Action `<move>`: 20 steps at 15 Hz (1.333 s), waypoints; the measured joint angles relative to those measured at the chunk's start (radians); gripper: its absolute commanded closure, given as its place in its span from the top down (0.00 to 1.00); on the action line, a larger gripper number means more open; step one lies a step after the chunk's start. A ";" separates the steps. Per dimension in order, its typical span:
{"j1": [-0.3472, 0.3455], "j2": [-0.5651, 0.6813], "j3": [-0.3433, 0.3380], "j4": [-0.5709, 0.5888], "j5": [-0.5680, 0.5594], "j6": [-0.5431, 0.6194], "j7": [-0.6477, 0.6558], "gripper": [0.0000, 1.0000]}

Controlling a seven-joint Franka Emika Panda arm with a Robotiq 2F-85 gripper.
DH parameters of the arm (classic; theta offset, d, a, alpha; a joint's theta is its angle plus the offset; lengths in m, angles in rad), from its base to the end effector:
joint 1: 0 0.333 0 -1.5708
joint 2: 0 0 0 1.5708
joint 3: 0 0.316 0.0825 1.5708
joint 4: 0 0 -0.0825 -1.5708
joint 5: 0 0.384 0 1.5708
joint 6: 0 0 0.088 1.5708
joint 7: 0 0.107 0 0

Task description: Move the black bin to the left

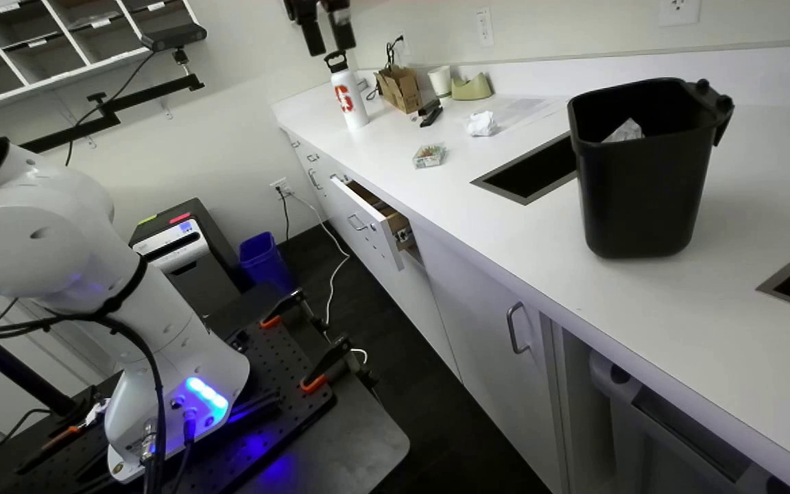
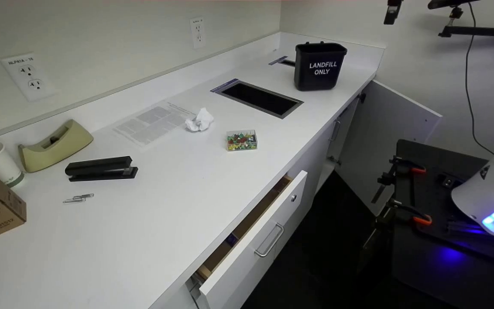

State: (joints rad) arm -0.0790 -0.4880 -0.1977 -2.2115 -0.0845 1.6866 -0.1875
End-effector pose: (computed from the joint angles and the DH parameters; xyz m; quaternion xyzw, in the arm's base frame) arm 0.3825 -0.1294 0.5591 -0.9994 0.0264 0.0207 0.0090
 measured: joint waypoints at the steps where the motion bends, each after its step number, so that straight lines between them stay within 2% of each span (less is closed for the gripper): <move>1: -0.001 0.045 -0.025 0.044 -0.023 0.010 -0.065 1.00; 4: -0.004 0.208 -0.103 0.187 -0.050 0.014 -0.293 1.00; 6: -0.012 0.298 -0.131 0.266 -0.050 0.014 -0.386 1.00; 9: -0.019 0.348 -0.134 0.310 -0.049 0.014 -0.414 1.00; 14: -0.032 0.358 -0.120 0.314 -0.054 0.026 -0.416 1.00; 16: -0.055 0.391 -0.122 0.312 -0.060 0.089 -0.454 1.00; 20: -0.118 0.515 -0.129 0.313 -0.058 0.276 -0.659 1.00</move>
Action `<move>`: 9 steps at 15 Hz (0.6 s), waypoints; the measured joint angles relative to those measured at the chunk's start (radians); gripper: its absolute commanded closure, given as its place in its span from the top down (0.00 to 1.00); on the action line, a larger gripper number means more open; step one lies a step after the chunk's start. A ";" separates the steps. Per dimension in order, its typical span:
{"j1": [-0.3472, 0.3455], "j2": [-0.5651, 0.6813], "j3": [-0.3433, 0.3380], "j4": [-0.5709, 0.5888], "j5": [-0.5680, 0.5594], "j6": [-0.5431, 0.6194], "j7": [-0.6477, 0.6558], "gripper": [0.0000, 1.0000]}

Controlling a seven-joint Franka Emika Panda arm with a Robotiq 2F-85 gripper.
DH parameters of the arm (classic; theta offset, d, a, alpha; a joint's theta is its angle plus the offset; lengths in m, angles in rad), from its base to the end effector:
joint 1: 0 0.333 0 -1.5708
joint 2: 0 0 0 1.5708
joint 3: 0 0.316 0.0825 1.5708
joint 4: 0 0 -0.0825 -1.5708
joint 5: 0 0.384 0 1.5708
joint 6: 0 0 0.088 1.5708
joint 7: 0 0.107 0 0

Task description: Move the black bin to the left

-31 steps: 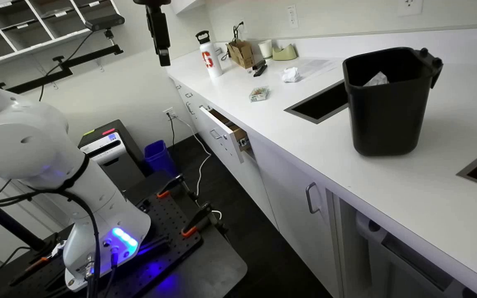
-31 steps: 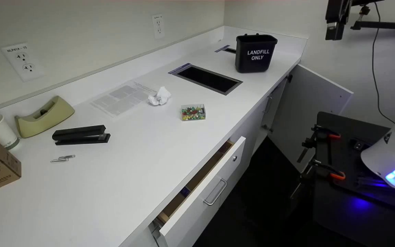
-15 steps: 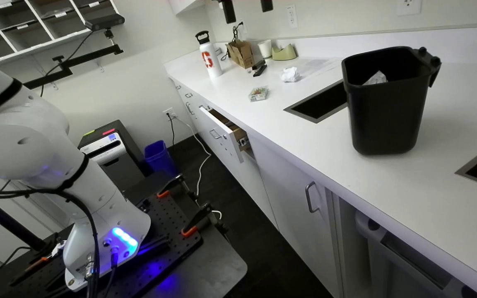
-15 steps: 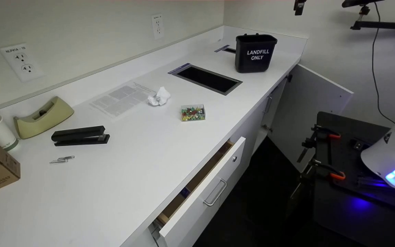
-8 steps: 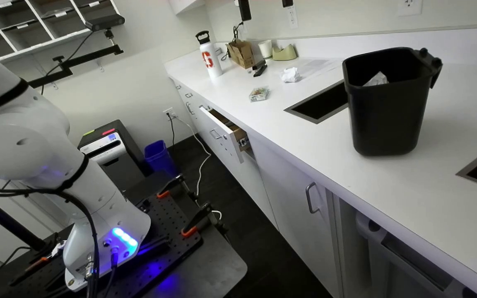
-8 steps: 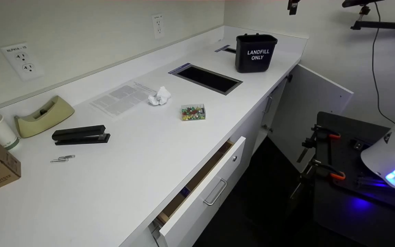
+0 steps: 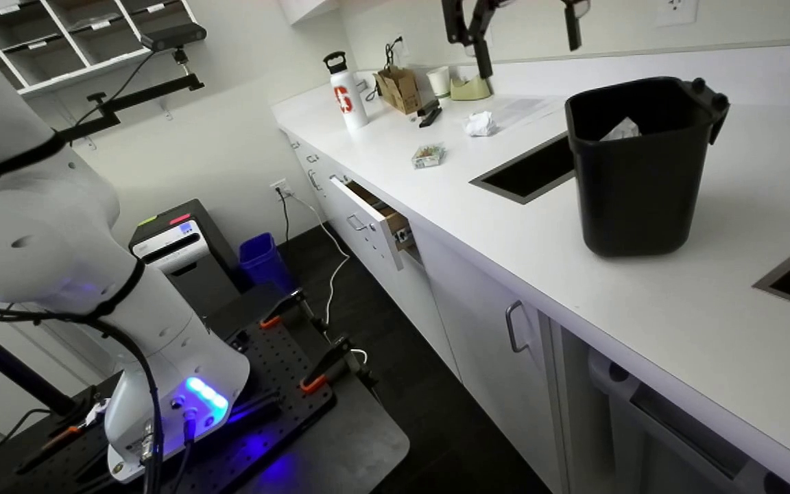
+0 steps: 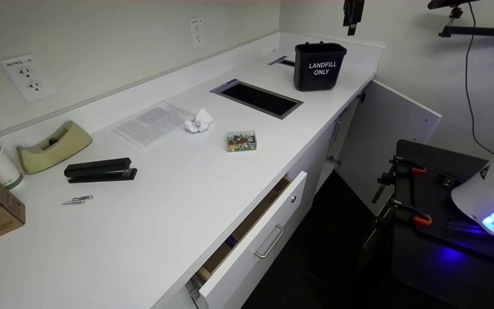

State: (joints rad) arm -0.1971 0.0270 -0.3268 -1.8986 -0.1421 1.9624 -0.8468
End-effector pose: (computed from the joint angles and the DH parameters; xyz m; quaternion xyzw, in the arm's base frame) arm 0.4910 -0.2928 0.4884 0.9799 0.1859 -0.0299 0.0665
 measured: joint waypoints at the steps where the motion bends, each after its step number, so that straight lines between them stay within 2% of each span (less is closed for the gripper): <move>1: -0.014 0.035 0.001 0.003 0.005 0.036 -0.048 1.00; 6: -0.059 0.190 0.040 0.055 0.017 0.095 -0.168 1.00; 7: -0.065 0.212 0.052 0.066 0.017 0.095 -0.173 0.75; 8: -0.068 0.231 0.063 0.077 0.017 0.095 -0.174 0.74; 9: -0.071 0.247 0.073 0.087 0.017 0.095 -0.174 0.66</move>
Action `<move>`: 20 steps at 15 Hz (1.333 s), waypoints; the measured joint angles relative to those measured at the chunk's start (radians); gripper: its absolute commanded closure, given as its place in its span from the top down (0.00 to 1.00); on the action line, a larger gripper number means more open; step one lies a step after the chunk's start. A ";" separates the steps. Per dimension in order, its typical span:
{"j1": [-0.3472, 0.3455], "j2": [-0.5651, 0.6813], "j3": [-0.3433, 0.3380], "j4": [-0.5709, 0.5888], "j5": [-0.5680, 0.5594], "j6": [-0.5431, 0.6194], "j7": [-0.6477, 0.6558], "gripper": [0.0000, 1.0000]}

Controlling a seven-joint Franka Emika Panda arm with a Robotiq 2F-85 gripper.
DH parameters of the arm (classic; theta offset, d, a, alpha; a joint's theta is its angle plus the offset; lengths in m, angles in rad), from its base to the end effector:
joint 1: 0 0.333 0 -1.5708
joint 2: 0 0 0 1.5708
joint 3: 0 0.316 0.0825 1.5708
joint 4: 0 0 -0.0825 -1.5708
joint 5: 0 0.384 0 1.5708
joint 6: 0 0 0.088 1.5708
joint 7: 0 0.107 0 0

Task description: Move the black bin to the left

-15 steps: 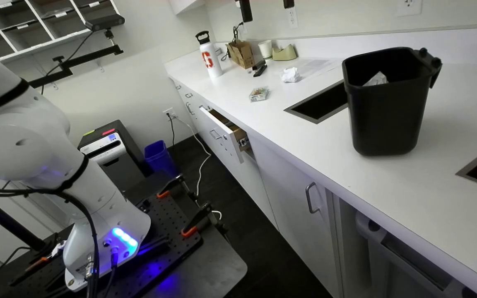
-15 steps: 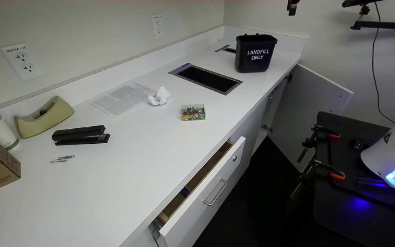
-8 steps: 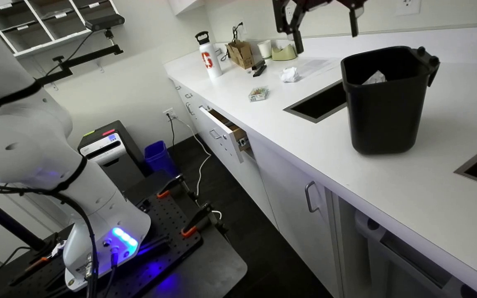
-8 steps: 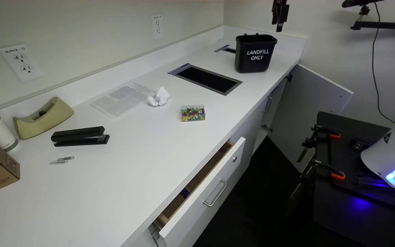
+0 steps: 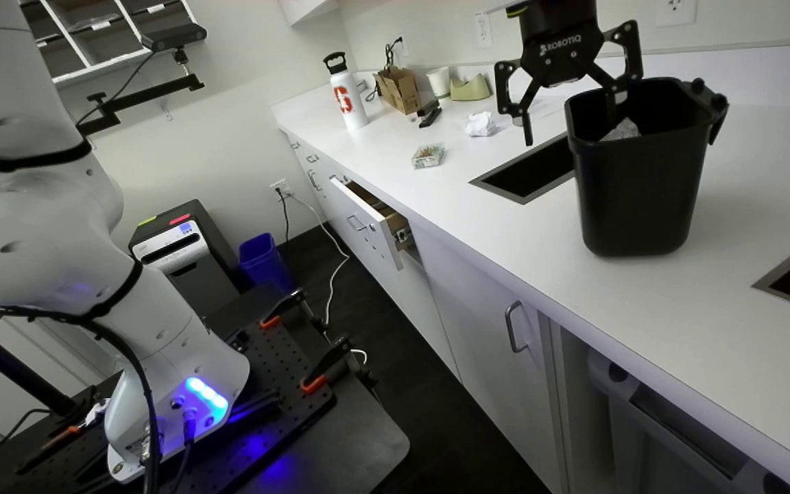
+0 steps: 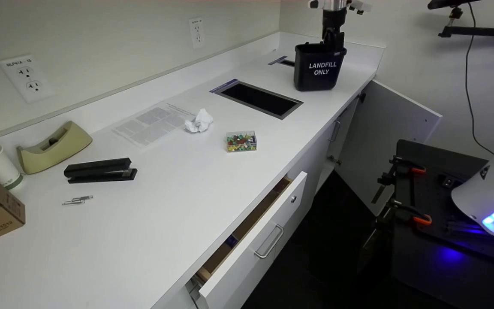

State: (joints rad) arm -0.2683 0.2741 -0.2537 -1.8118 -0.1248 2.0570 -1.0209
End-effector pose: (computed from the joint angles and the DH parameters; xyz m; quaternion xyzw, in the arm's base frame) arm 0.5428 -0.3086 0.3939 0.9562 0.2786 -0.0697 0.0561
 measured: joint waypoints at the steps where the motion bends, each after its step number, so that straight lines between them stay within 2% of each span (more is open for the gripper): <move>1: -0.003 0.015 0.009 0.010 0.000 0.000 0.000 0.59; 8: -0.033 0.068 0.039 0.051 0.002 -0.001 0.000 0.04; 9: -0.038 0.070 0.040 0.054 0.002 -0.002 0.000 0.01; 16: -0.053 0.067 0.041 0.060 0.032 -0.010 0.001 0.01; 20: -0.043 -0.006 0.043 0.024 0.012 -0.010 0.001 0.01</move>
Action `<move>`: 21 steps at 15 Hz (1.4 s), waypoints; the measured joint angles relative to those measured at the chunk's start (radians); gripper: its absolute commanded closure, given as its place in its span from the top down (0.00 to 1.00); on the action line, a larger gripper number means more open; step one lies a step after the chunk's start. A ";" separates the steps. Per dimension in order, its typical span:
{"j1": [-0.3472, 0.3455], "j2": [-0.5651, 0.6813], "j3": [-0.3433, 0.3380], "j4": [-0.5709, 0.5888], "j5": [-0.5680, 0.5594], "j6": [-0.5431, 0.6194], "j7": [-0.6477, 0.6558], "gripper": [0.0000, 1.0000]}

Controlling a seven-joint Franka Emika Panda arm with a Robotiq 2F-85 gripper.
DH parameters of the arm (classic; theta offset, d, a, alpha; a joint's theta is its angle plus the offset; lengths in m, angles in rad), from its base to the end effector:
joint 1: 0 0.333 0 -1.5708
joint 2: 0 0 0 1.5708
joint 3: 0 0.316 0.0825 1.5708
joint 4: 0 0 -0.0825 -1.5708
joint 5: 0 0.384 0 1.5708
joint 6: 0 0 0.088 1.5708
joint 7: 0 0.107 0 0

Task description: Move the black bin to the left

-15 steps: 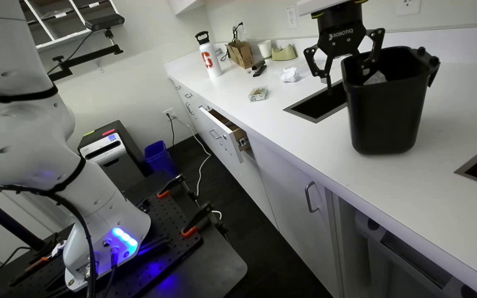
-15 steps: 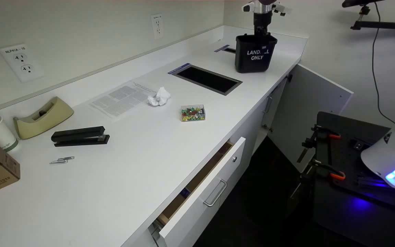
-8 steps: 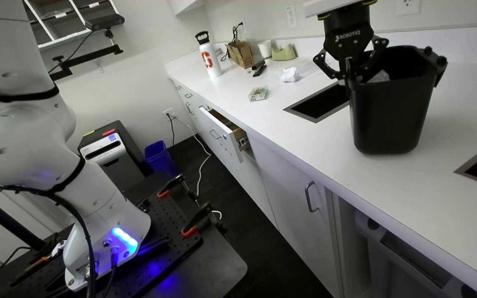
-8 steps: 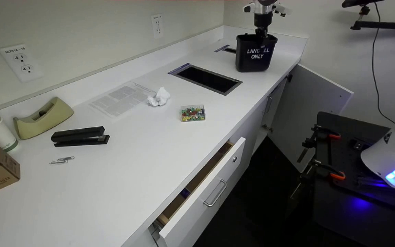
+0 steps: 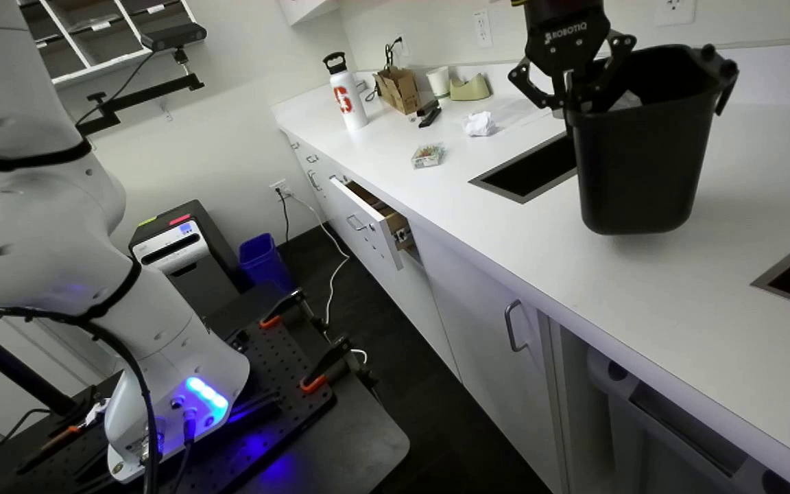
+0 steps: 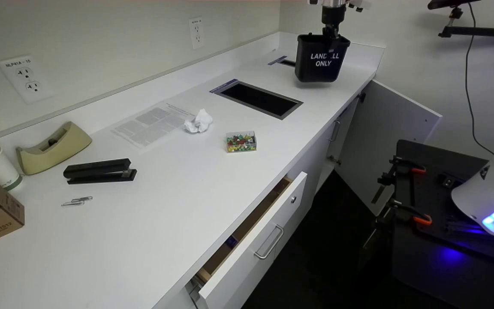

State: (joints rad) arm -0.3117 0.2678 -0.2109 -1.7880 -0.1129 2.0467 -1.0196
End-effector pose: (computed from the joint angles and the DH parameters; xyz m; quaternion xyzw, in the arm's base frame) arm 0.5455 -0.3114 0.4062 0.9587 0.2737 -0.0557 0.0543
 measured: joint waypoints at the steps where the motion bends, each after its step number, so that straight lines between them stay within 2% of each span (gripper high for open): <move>1: 0.009 -0.030 0.002 -0.021 -0.022 0.000 0.000 0.01; 6: 0.090 -0.212 0.050 -0.179 -0.147 0.007 -0.001 0.01; 14: 0.280 -0.471 0.183 -0.420 -0.173 0.012 -0.019 0.01; 16: 0.319 -0.504 0.202 -0.450 -0.174 0.011 -0.015 0.05; 20: 0.318 -0.490 0.186 -0.450 -0.174 0.010 -0.015 0.05; 21: 0.317 -0.489 0.183 -0.450 -0.174 0.010 -0.016 0.01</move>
State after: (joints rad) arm 0.0051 -0.2211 -0.0284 -2.2382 -0.2873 2.0569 -1.0352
